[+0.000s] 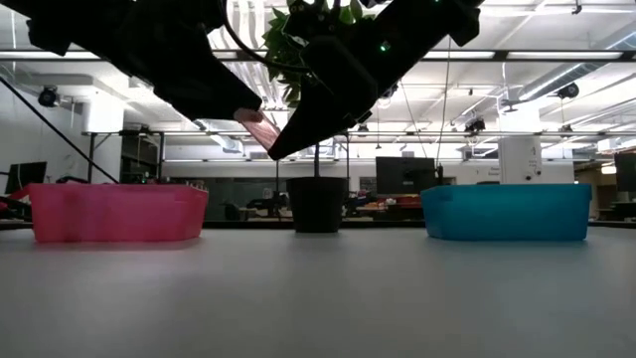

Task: Pick and place medicine bottles into bin by pill shape (circle, oval)
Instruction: Put the orange table bottle into the red bin

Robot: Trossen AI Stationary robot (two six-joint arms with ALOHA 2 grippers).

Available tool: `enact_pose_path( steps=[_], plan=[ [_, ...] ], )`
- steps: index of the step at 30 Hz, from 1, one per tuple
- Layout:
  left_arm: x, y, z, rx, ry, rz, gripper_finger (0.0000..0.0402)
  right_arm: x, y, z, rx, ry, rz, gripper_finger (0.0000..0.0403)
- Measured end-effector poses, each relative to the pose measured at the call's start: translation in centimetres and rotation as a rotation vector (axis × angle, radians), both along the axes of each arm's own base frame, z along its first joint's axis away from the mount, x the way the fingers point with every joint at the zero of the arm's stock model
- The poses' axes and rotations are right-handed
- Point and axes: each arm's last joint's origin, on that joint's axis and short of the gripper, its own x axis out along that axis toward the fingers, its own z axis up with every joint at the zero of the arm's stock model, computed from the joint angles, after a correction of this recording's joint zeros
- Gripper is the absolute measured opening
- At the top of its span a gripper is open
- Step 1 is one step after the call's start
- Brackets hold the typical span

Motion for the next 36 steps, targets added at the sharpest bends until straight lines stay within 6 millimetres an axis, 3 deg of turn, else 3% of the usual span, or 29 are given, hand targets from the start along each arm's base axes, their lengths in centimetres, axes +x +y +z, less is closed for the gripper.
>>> enact_pose_path(
  steps=[6, 21, 27, 36],
  plan=[
    [-0.12, 0.04, 0.07, 0.004, 0.005, -0.002, 0.0199, 0.00, 0.00, 0.00, 0.000, 0.000, 0.000, 0.0091],
    [-0.70, 0.22, 0.46, 0.000, 0.004, 0.000, 0.0086, 0.06, 0.01, 0.01, 0.005, -0.008, -0.003, 0.0091],
    [-0.70, 0.22, 0.46, -0.001, 0.004, 0.001, 0.0097, 0.08, 0.02, 0.02, 0.009, -0.011, -0.006, 0.0091],
    [-0.78, 0.25, 0.27, -0.001, 0.010, 0.000, 0.0148, 0.17, 0.03, 0.13, 0.013, -0.025, -0.008, 0.0091]
  ],
)
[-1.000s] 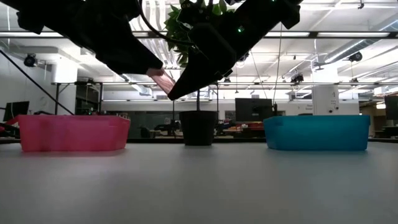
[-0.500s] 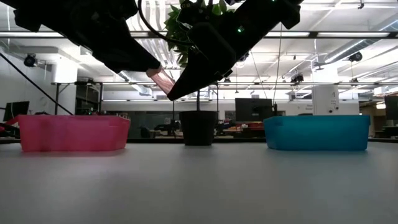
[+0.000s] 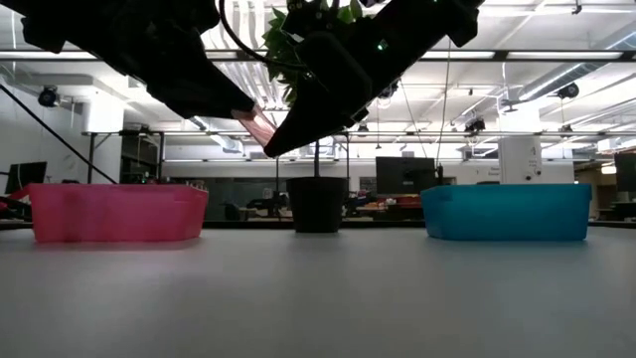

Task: Pick and place medicine bottles into bin by pill shape (circle, oval)
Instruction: Put the orange table bottle into the red bin

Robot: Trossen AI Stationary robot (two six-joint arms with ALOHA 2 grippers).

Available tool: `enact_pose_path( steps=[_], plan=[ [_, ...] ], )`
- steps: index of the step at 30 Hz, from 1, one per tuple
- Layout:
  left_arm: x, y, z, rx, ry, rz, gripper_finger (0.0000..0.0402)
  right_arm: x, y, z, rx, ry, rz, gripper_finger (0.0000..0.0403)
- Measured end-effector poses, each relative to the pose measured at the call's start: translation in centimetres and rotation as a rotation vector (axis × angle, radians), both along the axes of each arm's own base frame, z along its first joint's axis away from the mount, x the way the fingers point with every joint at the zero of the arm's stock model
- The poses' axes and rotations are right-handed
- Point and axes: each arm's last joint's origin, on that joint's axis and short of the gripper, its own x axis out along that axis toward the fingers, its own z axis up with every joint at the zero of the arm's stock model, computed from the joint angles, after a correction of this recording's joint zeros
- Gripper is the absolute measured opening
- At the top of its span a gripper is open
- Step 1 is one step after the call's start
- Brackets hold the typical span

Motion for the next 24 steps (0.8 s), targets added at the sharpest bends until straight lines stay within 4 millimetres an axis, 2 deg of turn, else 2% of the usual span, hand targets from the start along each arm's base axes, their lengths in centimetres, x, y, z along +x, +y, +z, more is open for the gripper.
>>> enact_pose_path(
  steps=[7, 16, 20, 24],
  plan=[
    [-0.02, 0.01, -0.04, 0.016, 0.005, -0.007, 0.0148, -0.01, 0.00, -0.02, -0.001, 0.002, 0.000, 0.0091],
    [-0.03, 0.01, -0.09, 0.031, 0.013, -0.013, 0.0083, -0.01, 0.00, -0.02, 0.000, 0.002, 0.000, 0.0091],
    [-0.03, 0.01, -0.08, 0.028, 0.012, -0.011, 0.0082, 0.01, 0.00, 0.02, 0.005, -0.003, -0.003, 0.0096],
    [0.05, -0.02, 0.09, 0.025, 0.006, -0.011, 0.0091, 0.11, 0.02, 0.13, 0.015, -0.020, -0.008, 0.0127]
  ],
)
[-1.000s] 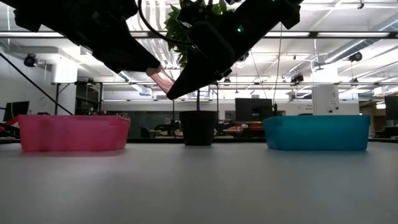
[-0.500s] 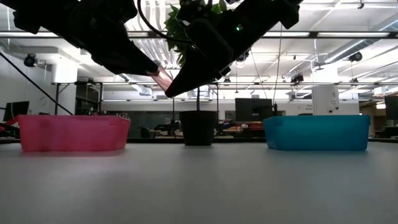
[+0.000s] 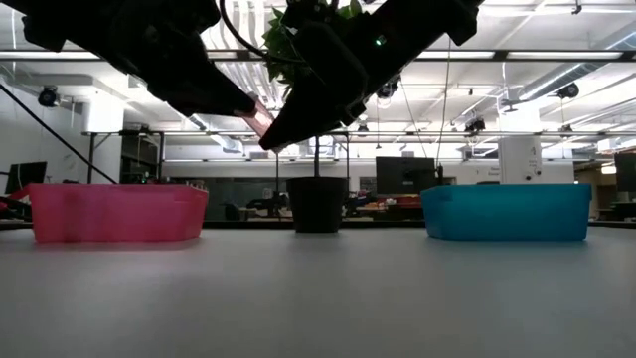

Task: Pick and place medicine bottles into bin by pill shape (circle, oval)
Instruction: Put the orange table bottle into the red bin

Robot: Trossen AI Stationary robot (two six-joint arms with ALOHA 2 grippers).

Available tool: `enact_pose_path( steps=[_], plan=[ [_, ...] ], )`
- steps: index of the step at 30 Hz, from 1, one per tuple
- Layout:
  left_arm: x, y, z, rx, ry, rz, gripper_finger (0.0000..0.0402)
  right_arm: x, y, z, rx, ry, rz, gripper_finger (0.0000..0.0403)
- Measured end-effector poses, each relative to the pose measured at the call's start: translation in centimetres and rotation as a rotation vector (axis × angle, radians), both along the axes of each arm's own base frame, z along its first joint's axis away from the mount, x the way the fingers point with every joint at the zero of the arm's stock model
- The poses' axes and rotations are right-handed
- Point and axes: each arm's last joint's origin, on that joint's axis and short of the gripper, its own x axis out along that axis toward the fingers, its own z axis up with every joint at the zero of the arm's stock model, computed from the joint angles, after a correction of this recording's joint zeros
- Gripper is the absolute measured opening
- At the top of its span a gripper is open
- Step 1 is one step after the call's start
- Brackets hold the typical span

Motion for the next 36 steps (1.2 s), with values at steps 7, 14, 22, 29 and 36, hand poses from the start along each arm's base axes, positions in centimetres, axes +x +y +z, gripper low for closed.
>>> enact_pose_path(
  steps=[7, 14, 22, 29, 36],
  plan=[
    [-0.6, 0.2, 0.3, -0.010, 0.040, 0.014, 0.0094, -0.2, -0.1, 0.4, 0.010, 0.004, -0.010, 0.0198],
    [-3.4, 1.2, 1.8, -0.055, 0.169, 0.105, 0.0096, -1.2, -0.4, 2.4, 0.036, 0.001, -0.031, 0.0221],
    [-6.8, 2.3, 5.7, -0.135, 0.387, 0.255, 0.0097, -1.6, -0.6, 3.0, 0.015, 0.004, -0.029, 0.0221],
    [-7.6, 3.9, 5.1, -0.105, 0.556, 0.376, 0.0097, -1.5, -0.8, 3.0, 0.015, 0.007, -0.036, 0.0221],
    [-6.8, 5.8, 3.3, -0.086, 0.641, 0.474, 0.0097, -1.5, -0.8, 3.0, 0.015, 0.006, -0.036, 0.0221]
  ],
)
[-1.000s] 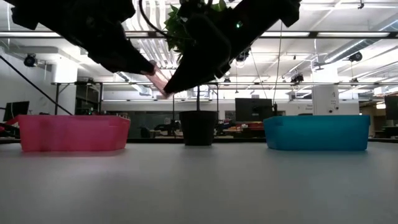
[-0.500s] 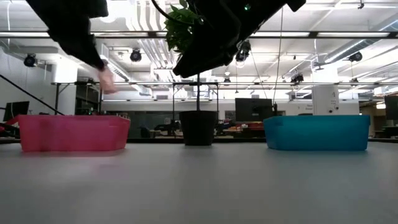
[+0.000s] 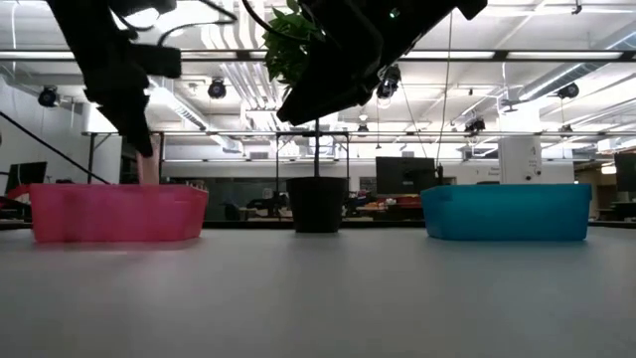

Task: Pick and place medicine bottles into bin by pill shape (circle, oval)
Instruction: Put the orange table bottle into the red bin

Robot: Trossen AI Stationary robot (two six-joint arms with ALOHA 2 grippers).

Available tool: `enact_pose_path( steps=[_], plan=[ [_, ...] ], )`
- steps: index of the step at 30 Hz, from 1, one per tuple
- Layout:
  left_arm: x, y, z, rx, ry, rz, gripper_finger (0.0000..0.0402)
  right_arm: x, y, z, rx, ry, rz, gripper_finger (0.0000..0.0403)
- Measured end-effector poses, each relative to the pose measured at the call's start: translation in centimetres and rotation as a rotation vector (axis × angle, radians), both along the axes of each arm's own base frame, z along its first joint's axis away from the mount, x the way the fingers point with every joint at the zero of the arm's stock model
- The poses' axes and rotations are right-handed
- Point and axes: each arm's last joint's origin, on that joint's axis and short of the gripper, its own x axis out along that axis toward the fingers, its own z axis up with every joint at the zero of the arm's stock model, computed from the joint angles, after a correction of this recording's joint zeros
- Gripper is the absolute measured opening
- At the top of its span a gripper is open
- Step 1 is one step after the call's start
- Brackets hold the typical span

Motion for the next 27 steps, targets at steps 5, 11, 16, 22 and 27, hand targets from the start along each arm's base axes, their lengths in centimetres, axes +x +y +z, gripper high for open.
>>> enact_pose_path(
  steps=[5, 11, 16, 22, 27],
  plan=[
    [0.8, 1.2, -0.9, -0.002, 0.050, 0.077, 0.0097, 0.0, 0.0, 0.0, 0.001, 0.000, -0.001, 0.0221],
    [2.4, 1.9, -1.9, -0.067, 0.027, 0.104, 0.0097, -0.1, 0.0, -0.1, 0.000, 0.009, -0.002, 0.0221],
    [3.2, 2.0, -2.7, -0.079, 0.043, 0.105, 0.0097, -0.1, 0.0, -0.1, 0.005, 0.015, -0.007, 0.0221],
    [3.9, 1.9, -3.6, -0.099, 0.065, 0.099, 0.0097, -0.1, 0.0, -0.1, 0.004, 0.016, -0.006, 0.0221],
    [4.2, 1.9, -4.1, -0.098, 0.084, 0.101, 0.0097, -0.1, 0.0, -0.1, 0.004, 0.017, -0.006, 0.0221]
  ],
)
